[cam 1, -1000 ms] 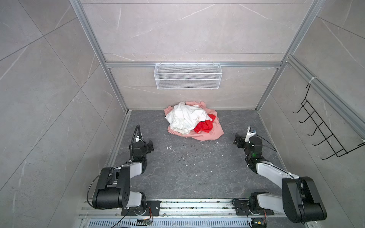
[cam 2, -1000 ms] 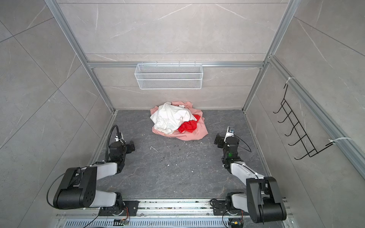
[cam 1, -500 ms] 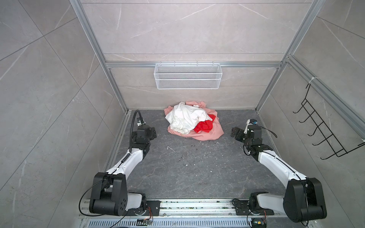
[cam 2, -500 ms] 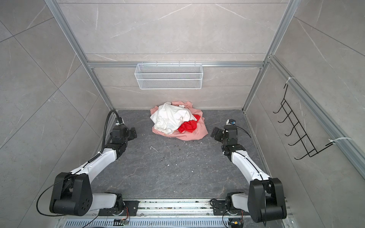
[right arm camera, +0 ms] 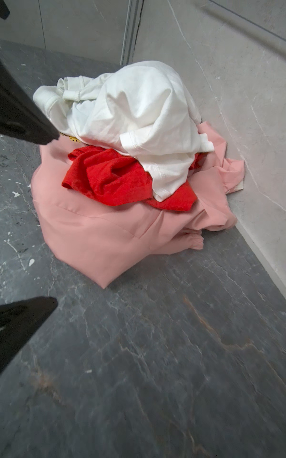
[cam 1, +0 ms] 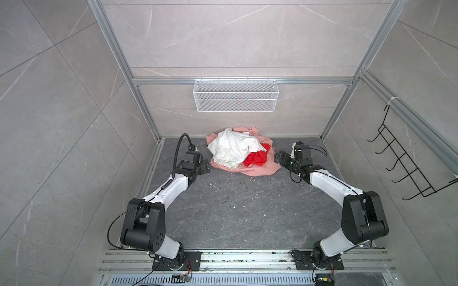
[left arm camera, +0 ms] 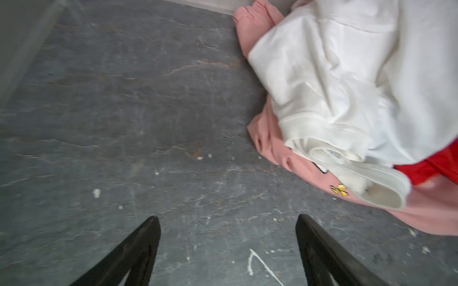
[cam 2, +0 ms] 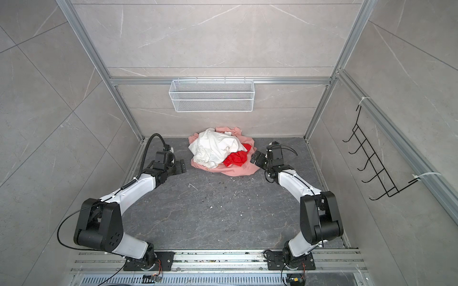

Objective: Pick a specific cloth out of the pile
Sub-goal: 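Reach both grippers toward the clothes pile, right gripper toward the red garment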

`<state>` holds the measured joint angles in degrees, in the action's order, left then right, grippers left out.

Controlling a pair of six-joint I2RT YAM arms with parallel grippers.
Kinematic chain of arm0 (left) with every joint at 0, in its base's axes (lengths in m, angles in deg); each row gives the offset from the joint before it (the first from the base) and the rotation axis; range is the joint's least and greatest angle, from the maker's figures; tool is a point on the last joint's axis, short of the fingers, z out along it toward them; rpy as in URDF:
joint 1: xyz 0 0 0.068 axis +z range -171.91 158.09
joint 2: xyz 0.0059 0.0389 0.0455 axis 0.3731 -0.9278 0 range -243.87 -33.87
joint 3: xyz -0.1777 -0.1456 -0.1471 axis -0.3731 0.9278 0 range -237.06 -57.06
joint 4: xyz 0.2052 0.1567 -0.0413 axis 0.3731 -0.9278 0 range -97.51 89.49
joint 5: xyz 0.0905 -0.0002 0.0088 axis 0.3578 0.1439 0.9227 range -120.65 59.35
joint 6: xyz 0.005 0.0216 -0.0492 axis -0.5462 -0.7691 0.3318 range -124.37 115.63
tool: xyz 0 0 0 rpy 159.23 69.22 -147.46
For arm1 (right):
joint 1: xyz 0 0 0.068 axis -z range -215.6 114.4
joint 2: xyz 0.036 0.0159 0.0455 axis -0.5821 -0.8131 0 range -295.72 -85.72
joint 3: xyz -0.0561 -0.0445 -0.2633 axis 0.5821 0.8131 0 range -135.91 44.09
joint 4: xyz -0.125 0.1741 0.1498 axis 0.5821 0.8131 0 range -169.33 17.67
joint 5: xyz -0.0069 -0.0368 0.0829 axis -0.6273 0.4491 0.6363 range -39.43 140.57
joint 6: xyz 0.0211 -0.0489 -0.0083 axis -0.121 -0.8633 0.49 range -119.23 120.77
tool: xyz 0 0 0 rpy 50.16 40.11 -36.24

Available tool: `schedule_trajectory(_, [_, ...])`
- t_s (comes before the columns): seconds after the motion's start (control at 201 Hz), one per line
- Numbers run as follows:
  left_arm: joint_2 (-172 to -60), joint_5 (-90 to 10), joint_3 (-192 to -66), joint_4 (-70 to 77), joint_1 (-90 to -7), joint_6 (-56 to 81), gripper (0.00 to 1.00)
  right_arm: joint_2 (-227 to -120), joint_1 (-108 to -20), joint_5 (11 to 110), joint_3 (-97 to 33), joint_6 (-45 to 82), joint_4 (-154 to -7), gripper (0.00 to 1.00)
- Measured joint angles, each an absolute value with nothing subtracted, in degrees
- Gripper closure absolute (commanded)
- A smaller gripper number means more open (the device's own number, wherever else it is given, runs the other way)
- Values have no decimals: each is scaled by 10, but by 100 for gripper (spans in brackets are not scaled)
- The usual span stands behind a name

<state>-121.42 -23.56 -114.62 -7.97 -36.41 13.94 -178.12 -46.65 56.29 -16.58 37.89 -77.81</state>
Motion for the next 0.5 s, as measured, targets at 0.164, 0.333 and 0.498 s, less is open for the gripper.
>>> schedule_trajectory(0.164, [-1234,-295,-1164,-77,-368,158,12,-1840,-467,611,-206,441,-780,10])
schedule_trajectory(0.333, [-1255,-335,-1176,-74,-373,168,3,-1884,-471,650,-212,495,-798,18])
schedule_trajectory(0.498, [-1262,-358,-1177,-65,-379,172,0,-1909,-477,672,-215,521,-812,30])
